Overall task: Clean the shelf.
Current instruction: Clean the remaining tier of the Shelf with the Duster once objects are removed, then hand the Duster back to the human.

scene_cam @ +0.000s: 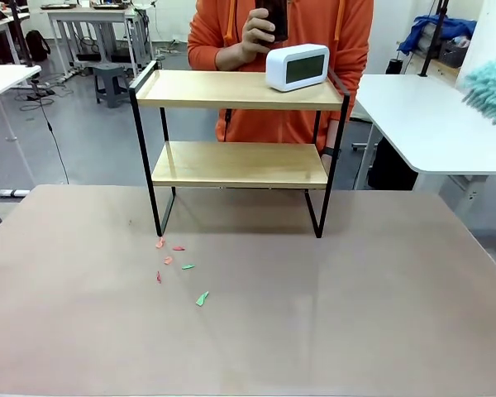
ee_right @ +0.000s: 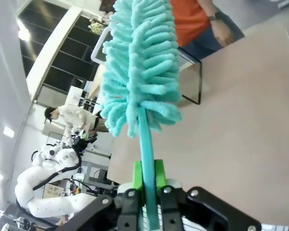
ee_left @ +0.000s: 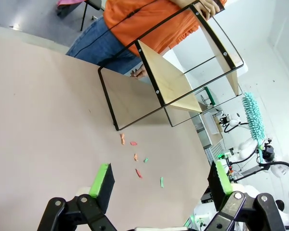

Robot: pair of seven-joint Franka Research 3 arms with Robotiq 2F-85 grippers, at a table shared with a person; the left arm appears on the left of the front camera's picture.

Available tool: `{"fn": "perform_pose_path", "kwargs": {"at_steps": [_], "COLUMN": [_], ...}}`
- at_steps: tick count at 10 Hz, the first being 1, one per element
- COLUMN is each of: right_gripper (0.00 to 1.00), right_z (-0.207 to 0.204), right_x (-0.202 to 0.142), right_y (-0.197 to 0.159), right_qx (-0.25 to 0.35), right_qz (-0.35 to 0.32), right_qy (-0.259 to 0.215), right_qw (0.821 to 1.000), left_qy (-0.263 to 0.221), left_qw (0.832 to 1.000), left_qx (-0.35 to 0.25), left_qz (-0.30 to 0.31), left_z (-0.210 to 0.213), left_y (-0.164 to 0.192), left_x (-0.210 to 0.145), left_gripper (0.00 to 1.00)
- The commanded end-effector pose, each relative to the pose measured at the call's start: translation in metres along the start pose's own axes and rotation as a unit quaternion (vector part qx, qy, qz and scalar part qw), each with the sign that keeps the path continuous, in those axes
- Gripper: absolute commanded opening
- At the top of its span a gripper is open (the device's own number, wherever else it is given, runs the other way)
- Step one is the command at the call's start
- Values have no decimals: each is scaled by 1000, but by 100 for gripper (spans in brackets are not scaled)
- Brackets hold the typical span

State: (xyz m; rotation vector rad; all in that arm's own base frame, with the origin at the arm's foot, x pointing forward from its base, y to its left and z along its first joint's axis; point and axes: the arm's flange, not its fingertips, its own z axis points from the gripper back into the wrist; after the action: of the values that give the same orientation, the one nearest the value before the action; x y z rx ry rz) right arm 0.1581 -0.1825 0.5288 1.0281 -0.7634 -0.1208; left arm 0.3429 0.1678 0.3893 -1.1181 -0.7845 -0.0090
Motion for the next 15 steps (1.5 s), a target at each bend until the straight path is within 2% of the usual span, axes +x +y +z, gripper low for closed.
{"fn": "perform_pose_path", "kwargs": {"at_steps": [1,8,9,10,11,12,13,15], "right_gripper": [12,12,12,12,12,12,12,12], "right_z": [-3,-5,10,14,8,-16,-37,-79], "right_x": [2,4,9,27,42,46,41,17], "right_y": [0,-1,5,41,84,131,157,179], "right_qx": [5,5,5,56,93,120,135,161], "right_qz": [1,8,29,103,162,229,269,298], "right_qy": [3,8,-26,-46,-11,59,113,214], "right_qw": [1000,1000,999,992,982,964,947,916], "left_qy": [-8,-8,0,12,41,94,125,196], "left_qw": [1000,1000,1000,996,983,958,939,882], "left_qx": [-7,-7,0,-81,-171,-262,-309,-421], "left_qz": [-5,-5,0,-29,-45,-68,-82,-83], "left_z": [-2,-2,0,-23,-50,-77,-90,-101], "left_y": [-4,-4,0,-33,-71,-116,-142,-178], "left_x": [-5,-5,0,11,21,23,15,-9], "left_gripper": [100,100,100,100,100,100,100,100]}}
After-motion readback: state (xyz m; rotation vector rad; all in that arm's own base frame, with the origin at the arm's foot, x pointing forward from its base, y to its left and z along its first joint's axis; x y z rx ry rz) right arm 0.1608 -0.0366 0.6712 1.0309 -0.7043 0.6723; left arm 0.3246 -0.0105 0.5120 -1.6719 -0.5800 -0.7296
